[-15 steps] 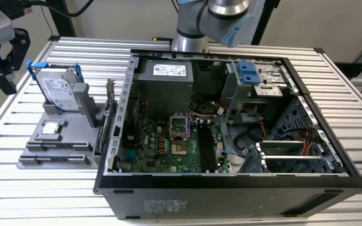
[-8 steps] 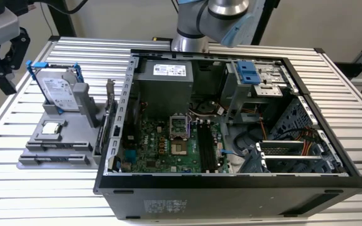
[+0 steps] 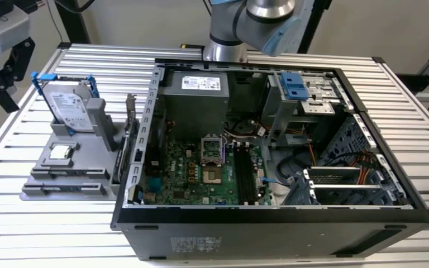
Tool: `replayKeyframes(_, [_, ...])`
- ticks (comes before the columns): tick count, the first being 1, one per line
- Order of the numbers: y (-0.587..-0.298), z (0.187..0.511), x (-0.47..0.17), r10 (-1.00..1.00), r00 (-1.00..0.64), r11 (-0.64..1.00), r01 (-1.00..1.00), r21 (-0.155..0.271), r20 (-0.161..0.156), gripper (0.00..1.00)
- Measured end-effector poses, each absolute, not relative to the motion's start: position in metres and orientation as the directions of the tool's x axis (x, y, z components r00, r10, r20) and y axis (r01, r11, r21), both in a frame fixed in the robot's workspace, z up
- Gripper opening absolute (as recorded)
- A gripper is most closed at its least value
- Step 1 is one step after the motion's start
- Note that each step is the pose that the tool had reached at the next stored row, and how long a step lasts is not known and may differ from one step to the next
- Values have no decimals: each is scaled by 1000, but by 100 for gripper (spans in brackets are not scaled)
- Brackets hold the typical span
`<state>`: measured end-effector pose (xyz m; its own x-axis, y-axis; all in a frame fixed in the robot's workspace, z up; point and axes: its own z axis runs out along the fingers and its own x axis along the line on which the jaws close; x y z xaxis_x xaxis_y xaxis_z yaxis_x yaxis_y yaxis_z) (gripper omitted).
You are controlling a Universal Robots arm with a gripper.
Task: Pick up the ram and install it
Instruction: 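Pick up the ram and move it above insertion slot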
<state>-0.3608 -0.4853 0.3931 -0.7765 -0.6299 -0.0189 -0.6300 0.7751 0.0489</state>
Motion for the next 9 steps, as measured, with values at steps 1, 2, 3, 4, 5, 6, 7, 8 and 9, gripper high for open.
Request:
replayKeyframes(1, [-485, 393, -361, -639, -769, 767, -639, 49, -19, 0])
replayKeyframes(2, [-485, 393, -361, -648, -761, 760, -648, 49, -19, 0])
replayKeyframes(3, [-485, 393, -361, -658, -753, 752, -658, 49, -19, 0])
replayKeyframes(4, [-485, 393, -361, -668, -744, 743, -668, 49, -19, 0])
replayKeyframes(5, [-485, 393, -361, -678, -735, 734, -678, 49, -19, 0])
replayKeyframes(6, [-485, 393, -361, -687, -726, 725, -687, 49, -19, 0])
replayKeyframes(7, [-485, 393, -361, -698, -716, 715, -698, 49, -19, 0])
replayKeyframes(8, [-485, 393, -361, -708, -706, 704, -708, 49, -19, 0])
replayKeyframes(9, [-485, 393, -361, -720, -694, 693, -720, 49, -19, 0])
